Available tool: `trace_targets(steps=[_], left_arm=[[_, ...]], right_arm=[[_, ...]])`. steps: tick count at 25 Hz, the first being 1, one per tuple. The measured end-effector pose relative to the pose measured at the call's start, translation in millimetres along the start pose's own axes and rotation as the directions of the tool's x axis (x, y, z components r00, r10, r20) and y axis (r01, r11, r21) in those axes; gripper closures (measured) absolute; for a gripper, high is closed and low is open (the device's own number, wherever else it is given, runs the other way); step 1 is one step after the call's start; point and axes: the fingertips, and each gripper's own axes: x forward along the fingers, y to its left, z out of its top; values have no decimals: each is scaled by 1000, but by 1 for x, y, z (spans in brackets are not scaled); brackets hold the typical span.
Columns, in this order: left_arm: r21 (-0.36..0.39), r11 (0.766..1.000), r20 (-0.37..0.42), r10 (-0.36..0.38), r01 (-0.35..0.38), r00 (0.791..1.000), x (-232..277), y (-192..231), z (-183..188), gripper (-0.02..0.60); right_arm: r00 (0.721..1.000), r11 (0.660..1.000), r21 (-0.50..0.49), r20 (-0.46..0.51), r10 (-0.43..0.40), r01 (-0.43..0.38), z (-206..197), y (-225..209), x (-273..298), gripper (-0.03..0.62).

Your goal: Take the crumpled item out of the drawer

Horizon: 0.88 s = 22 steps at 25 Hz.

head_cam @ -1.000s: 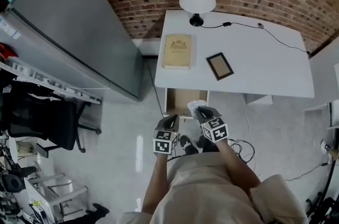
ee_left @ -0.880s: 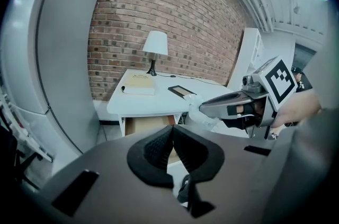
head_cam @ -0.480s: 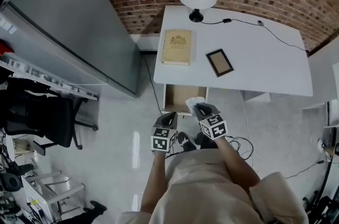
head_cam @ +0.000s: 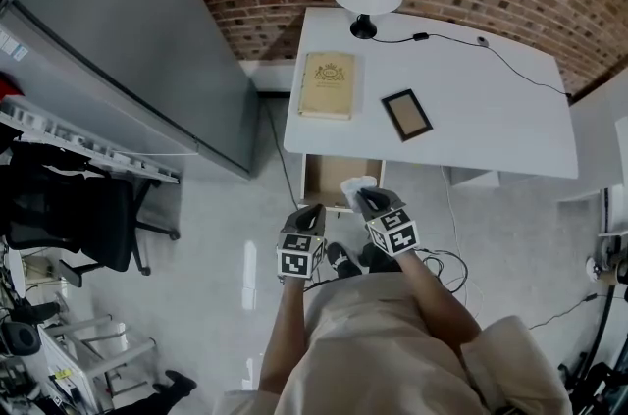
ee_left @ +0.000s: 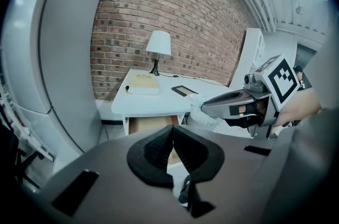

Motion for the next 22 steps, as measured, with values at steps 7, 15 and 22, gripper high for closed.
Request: trace_targets(steps=[7,15,22], left_arm=[[5,1000,6,-14,14,1000,3,0,0,565],[6,1000,6,-28,27,1000,3,-1,2,565],[7,999,9,-34,34,999,2,-2,5,565]], right_arm=[[1000,1000,4,5,-3,3,2,-1,2,541],[1000,1000,-14,-4,-12,12,2,-1,4,542],[1000,1000,-19,-6,-12,12,3,1,3,542]])
